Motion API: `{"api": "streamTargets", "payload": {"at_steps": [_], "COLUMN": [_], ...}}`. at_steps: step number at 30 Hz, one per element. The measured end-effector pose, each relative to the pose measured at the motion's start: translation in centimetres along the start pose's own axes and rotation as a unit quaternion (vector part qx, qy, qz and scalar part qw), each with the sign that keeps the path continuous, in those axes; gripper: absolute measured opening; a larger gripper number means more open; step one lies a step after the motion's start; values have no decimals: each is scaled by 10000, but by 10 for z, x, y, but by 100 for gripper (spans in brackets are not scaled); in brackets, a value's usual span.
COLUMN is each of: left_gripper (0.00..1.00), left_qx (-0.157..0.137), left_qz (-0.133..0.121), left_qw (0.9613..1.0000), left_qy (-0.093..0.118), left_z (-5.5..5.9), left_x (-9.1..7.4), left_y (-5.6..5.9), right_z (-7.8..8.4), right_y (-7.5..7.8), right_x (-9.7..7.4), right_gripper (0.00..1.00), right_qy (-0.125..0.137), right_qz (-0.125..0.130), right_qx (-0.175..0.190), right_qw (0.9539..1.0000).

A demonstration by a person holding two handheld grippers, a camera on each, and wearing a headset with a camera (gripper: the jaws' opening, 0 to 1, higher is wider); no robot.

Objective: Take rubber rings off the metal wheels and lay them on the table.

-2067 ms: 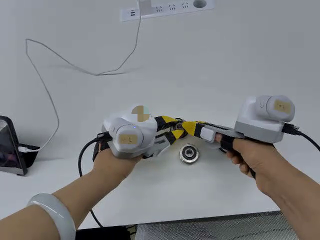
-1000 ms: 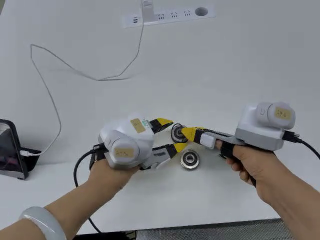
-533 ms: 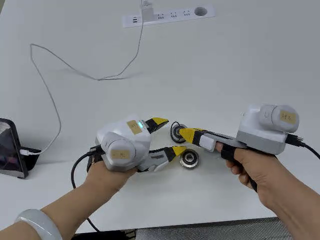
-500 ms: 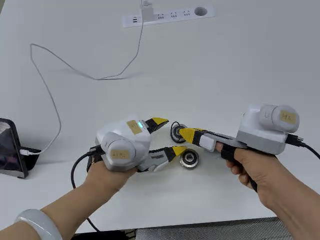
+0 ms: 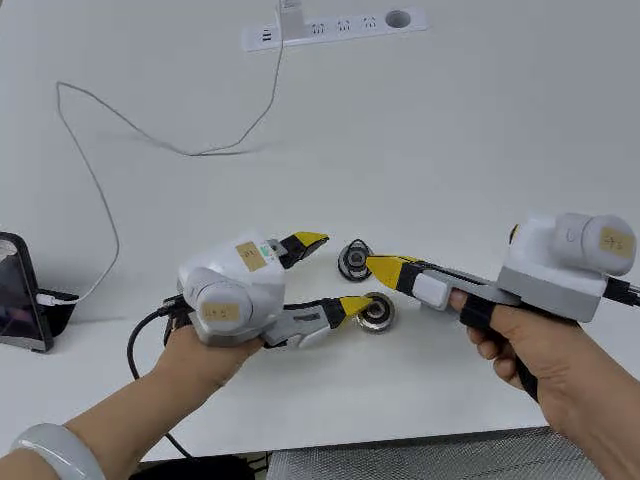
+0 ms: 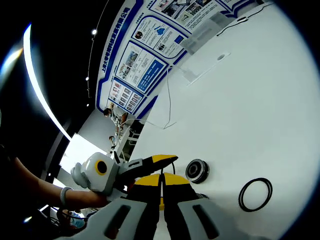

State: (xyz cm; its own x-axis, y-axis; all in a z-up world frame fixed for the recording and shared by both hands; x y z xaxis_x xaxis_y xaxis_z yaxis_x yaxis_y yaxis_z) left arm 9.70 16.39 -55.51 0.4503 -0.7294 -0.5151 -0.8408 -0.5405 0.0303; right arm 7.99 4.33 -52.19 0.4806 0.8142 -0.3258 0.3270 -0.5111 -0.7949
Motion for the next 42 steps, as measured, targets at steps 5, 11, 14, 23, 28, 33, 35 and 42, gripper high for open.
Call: {"api": "streamTargets", "payload": {"at_steps": [5,11,14,23,28,33,35,42], "left_gripper": [57,57,56,57,56,56,55,55], "left_qx": [-44,-79,-91,-121,-126,-129,-131,-130], "left_qz": [24,19,29,20,13,7,2,6], "left_qw": [10000,10000,10000,9999,9999,9999,9999,9999], "left_qy": [27,0,-9,-5,-13,-14,-39,-58], "left_z": [3,6,8,8,8,9,10,11], "left_x": [-3,-7,-8,-9,-9,-10,-10,-11], "left_y": [0,2,3,4,4,4,3,3], "right_z": [2,3,2,2,7,13,14,16], "right_y": [3,12,20,43,50,57,59,67], "right_x": [-15,-31,-39,-52,-54,-55,-56,-60], "right_gripper": [2,2,2,2,2,2,2,2], "right_qy": [69,172,219,247,234,164,157,109], "right_qz": [94,268,414,743,825,923,985,1200], "right_qx": [50,127,163,240,334,361,375,273], "right_qw": [9999,9994,9988,9966,9958,9949,9943,9923]}}
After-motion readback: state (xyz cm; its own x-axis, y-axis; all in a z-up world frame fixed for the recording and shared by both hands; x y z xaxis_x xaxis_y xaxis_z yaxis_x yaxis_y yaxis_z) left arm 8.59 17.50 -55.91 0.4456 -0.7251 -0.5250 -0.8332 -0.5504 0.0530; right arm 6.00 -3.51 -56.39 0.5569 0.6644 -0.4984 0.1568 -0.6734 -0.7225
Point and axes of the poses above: the centre of the closed fingertips' face, and the gripper's own axes: x roughly forward along the fingers, y roughly to its right, z roughly out of its underside, the point moved 6 cm from there along -x, roughly backward along the fingers, and after that the axes turned 2 degrees about -y, right-handed, at the moved point
